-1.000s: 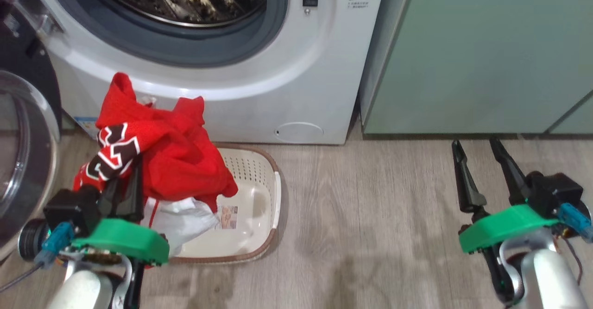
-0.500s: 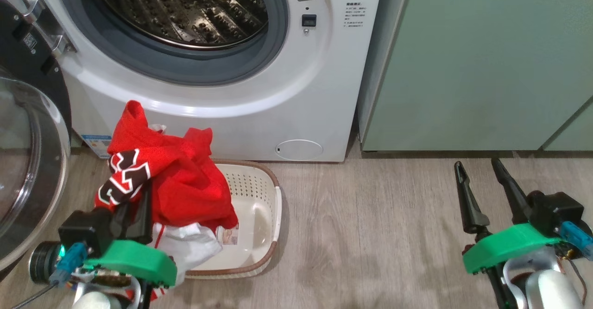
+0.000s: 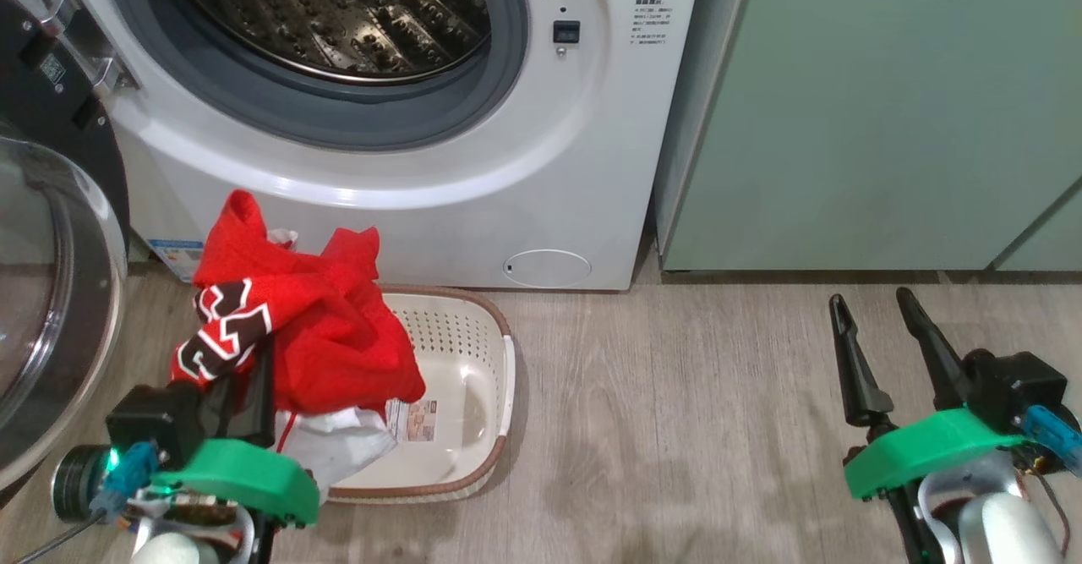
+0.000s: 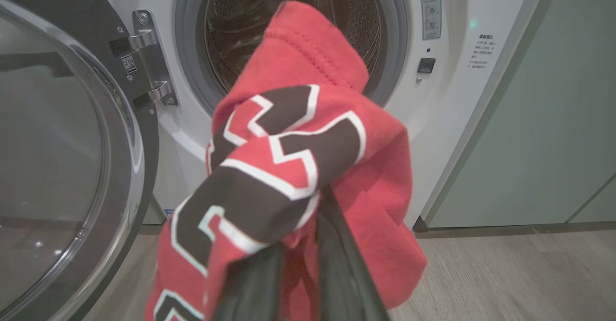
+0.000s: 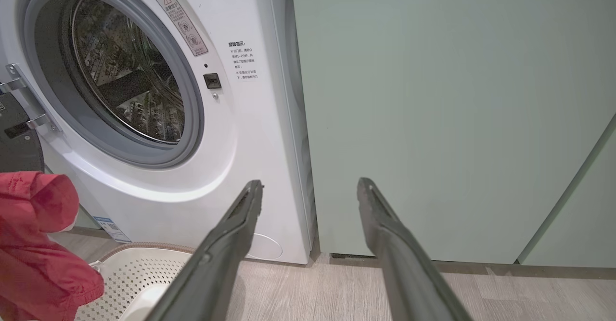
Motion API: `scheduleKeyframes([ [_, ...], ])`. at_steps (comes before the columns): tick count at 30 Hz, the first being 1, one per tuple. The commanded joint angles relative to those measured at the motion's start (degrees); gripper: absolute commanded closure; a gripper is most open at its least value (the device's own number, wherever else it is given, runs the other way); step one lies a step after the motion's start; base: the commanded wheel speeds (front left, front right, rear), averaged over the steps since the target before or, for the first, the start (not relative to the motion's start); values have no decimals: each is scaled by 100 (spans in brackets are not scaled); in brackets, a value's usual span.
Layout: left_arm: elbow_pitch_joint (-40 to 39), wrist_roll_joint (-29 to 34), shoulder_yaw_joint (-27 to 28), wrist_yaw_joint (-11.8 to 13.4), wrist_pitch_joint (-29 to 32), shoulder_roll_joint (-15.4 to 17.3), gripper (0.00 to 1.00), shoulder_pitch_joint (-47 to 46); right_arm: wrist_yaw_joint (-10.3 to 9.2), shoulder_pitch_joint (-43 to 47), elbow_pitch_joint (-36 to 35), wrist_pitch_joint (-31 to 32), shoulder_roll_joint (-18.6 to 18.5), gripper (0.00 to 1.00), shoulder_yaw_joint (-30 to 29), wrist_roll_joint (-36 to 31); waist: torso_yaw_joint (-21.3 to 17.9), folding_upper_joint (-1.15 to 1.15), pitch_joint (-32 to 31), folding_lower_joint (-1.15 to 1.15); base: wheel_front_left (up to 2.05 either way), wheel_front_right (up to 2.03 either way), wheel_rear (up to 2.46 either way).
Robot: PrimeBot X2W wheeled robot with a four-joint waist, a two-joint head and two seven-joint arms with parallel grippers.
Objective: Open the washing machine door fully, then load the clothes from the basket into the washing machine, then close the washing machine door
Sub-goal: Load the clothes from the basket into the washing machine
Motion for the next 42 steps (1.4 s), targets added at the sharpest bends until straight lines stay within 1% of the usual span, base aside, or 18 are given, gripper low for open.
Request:
scheduleKeyframes([
  [1,-179,-6,262,-3,-51,170,100,-298,0,-200,-164,-63,-10,0,110,35,3,0,10,1,0,0,0],
  [10,-165,-50,256,-21,-42,204,100,-334,0,-221,-133,-99,-10,0,125,69,-22,0,73,1,0,0,0],
  [17,-121,-126,305,-98,-34,223,100,-601,0,-317,-236,-145,-10,0,166,96,-90,0,383,1,0,0,0],
  [19,-73,-158,327,-155,-1,246,100,-794,0,-376,-293,-165,-10,0,189,104,-134,0,563,1,0,0,0],
  [26,588,-390,463,-452,217,334,100,-1801,0,-632,-437,-299,-10,0,282,162,-388,0,1315,1,0,0,0],
  [31,1081,-572,527,-802,368,426,100,-2712,0,-842,-446,-477,-10,0,365,272,-605,0,1885,1,0,0,0],
  [34,1469,-664,533,-982,575,487,100,-3322,0,-961,-403,-590,-10,0,461,344,-739,0,2182,1,0,0,0],
  [38,2123,-793,505,-1229,1011,590,100,-4187,0,-1158,-305,-724,-10,0,631,449,-941,0,2532,1,0,0,0],
  [42,2717,-807,506,-1383,1362,776,100,-4987,0,-1341,-176,-830,-10,0,854,631,-1181,0,2820,1,0,0,0],
])
